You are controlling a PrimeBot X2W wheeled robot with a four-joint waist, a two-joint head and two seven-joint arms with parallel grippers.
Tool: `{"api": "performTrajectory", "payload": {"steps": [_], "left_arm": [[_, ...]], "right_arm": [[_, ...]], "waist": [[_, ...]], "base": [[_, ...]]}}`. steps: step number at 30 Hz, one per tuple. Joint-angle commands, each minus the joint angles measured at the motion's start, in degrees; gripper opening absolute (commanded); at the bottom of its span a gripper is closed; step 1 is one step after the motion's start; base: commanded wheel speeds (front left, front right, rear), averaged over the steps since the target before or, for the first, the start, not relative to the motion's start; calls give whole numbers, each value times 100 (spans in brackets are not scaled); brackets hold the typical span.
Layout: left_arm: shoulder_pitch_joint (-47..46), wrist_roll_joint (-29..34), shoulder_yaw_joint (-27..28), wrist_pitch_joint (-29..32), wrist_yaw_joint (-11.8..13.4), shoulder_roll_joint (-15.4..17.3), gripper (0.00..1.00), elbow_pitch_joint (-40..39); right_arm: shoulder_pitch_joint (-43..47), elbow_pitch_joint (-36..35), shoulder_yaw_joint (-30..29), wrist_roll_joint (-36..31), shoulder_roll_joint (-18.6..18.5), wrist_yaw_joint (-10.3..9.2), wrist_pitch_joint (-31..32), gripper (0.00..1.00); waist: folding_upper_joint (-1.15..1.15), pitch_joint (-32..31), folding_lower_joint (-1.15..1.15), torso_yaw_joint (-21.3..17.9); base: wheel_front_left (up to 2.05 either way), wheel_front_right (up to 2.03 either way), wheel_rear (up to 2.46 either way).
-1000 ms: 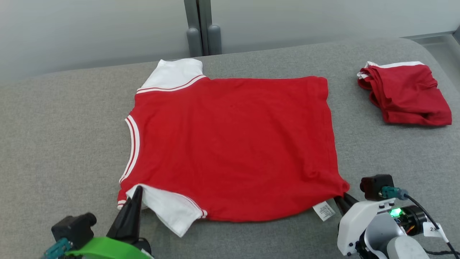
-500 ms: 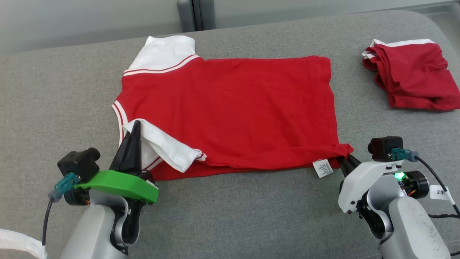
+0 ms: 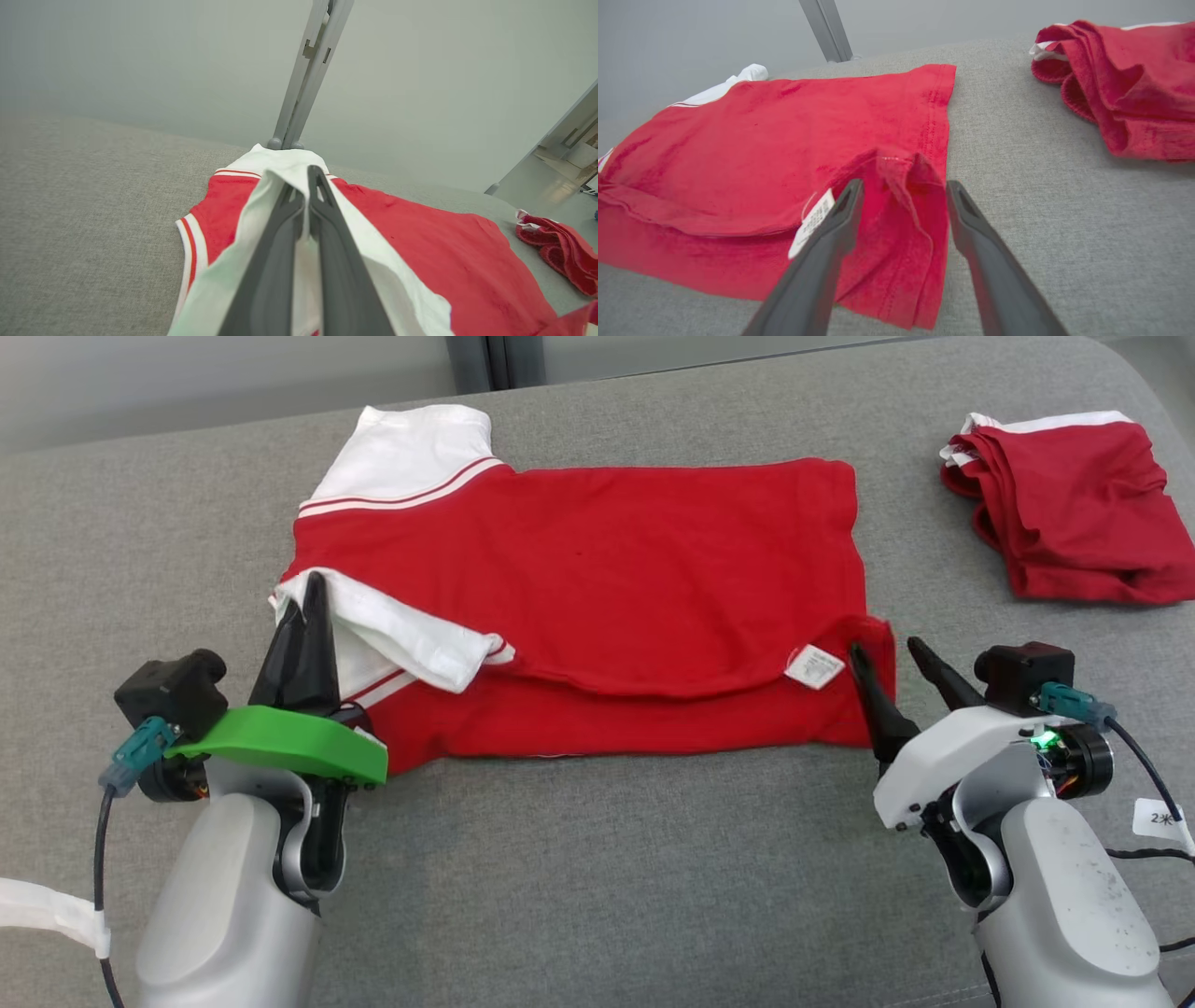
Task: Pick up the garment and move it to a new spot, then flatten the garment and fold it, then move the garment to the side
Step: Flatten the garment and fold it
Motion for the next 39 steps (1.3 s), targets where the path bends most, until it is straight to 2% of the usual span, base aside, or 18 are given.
{"api": "performTrajectory", "payload": {"steps": [1, 5, 10, 19, 21, 28, 33, 39], "left_arm": [[-82, 106, 83, -19, -40, -23, 100, -65], [50, 252, 302, -20, -91, -141, 100, -241], [290, 380, 468, -22, -128, -191, 100, -420], [1143, 270, 629, -12, -131, -49, 100, -471], [1326, 196, 632, 99, -120, -7, 100, -413], [1758, -84, 709, 925, 198, 83, 100, -232], [1738, -414, 851, 1407, 368, 6, 100, -106], [1559, -825, 973, 1706, 311, -122, 100, 3]], "right_arm": [[-65, 21, -22, 19, -18, -9, -160, 100], [-99, 49, -67, -104, -16, -9, -527, 100], [54, 29, -99, -144, -16, -9, -685, 100], [500, -229, -245, -370, -16, -9, -886, 100], [620, -308, -266, -428, -16, -9, -918, 100], [985, -569, -214, -560, -15, -9, -929, 100], [1040, -653, -114, -587, -16, -9, -906, 100], [943, -694, -4, -562, -16, -9, -889, 100]], "waist": [[0, 8, 0, -11], [0, 16, 0, -26], [0, -35, 0, -25], [0, -389, 0, 7], [0, -474, 0, 26], [0, -591, 0, 58], [0, -472, 0, -14], [0, -269, 0, -144]], "base": [[0, 0, 0], [0, 0, 0], [0, 0, 0], [0, 0, 0], [0, 0, 0], [0, 0, 0], [0, 0, 0], [0, 0, 0]]}}
